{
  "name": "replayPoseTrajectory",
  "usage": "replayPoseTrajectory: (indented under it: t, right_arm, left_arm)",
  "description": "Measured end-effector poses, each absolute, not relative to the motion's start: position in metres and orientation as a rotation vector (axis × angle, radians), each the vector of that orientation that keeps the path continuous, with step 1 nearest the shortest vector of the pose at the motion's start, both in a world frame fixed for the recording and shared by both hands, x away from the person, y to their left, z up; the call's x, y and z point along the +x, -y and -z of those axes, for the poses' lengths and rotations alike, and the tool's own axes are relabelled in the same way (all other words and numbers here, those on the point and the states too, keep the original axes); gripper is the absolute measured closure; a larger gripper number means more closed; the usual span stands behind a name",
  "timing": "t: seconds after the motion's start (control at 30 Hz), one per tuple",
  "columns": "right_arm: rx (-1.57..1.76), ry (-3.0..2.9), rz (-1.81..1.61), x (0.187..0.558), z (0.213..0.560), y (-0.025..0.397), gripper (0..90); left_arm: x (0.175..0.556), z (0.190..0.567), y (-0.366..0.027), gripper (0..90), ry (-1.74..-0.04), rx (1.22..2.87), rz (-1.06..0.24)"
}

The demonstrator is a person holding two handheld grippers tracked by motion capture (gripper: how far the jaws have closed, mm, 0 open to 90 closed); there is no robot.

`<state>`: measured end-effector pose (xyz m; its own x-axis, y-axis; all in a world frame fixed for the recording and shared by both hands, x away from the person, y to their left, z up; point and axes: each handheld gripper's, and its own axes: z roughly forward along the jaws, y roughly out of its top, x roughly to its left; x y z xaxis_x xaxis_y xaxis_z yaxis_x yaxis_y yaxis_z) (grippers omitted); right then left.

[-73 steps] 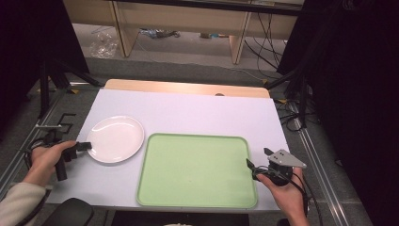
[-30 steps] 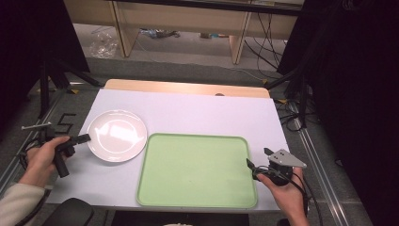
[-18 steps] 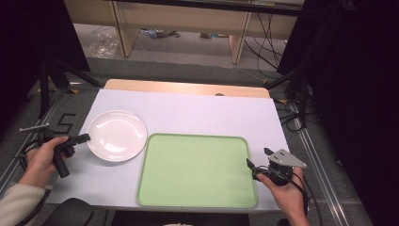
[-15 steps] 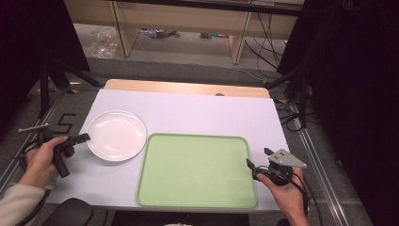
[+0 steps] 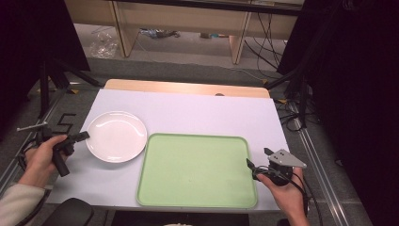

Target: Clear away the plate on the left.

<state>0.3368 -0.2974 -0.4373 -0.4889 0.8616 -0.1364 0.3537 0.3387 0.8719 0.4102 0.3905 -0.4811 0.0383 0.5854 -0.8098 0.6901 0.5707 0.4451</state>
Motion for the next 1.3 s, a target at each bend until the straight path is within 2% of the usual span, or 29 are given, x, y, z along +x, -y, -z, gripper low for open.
replayPoseTrajectory:
  t: [0.63,1.3]
  right_arm:
    - [1.06,-2.004,-1.09,0.337,0.437,0.297,23.5]
    - [1.059,-2.003,-1.089,0.337,0.437,0.297,23.5]
  left_arm:
    - [0.408,0.472,-0.391,87.0,-1.6,1.033,0.108]
    - [0.409,0.466,-0.379,86.9,-1.569,1.049,0.155]
